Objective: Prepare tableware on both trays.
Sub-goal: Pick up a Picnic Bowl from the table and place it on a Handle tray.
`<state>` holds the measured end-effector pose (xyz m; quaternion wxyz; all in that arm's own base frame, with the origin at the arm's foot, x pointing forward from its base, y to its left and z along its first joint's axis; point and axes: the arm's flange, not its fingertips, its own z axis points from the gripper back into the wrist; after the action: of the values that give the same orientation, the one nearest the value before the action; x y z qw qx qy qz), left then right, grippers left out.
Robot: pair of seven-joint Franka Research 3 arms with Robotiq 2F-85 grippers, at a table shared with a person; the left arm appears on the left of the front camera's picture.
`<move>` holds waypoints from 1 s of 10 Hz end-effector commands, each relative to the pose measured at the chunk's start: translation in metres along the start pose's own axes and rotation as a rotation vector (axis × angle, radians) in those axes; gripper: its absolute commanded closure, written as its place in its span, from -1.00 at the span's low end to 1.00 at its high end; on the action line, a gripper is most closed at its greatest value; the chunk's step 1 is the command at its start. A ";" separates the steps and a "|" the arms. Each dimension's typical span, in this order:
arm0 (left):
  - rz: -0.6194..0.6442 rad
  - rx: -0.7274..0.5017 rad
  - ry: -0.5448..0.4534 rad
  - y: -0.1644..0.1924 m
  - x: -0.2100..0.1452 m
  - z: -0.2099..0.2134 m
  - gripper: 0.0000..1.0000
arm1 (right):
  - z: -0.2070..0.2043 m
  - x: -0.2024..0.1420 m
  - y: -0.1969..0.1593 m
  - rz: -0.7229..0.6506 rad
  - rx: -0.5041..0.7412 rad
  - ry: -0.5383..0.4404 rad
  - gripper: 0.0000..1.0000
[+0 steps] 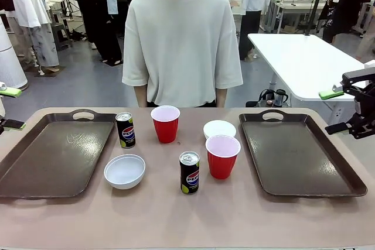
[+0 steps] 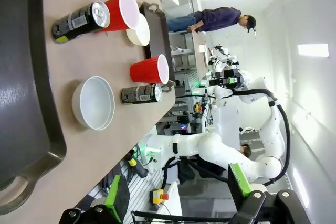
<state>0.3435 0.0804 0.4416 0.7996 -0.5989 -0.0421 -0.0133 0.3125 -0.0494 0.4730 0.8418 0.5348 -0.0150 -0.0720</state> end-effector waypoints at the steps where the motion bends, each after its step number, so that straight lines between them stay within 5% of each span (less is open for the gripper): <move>1: 0.001 -0.006 -0.012 0.000 0.000 0.004 -1.00 | 0.004 -0.002 -0.001 0.001 0.012 0.000 -1.00; 10: 0.001 -0.006 -0.012 0.000 0.000 0.004 -1.00 | 0.004 -0.002 -0.001 0.001 0.012 0.000 -1.00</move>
<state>0.3434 0.0817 0.4412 0.7994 -0.5991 -0.0429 -0.0115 0.3110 -0.0526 0.4732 0.8407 0.5360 -0.0152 -0.0755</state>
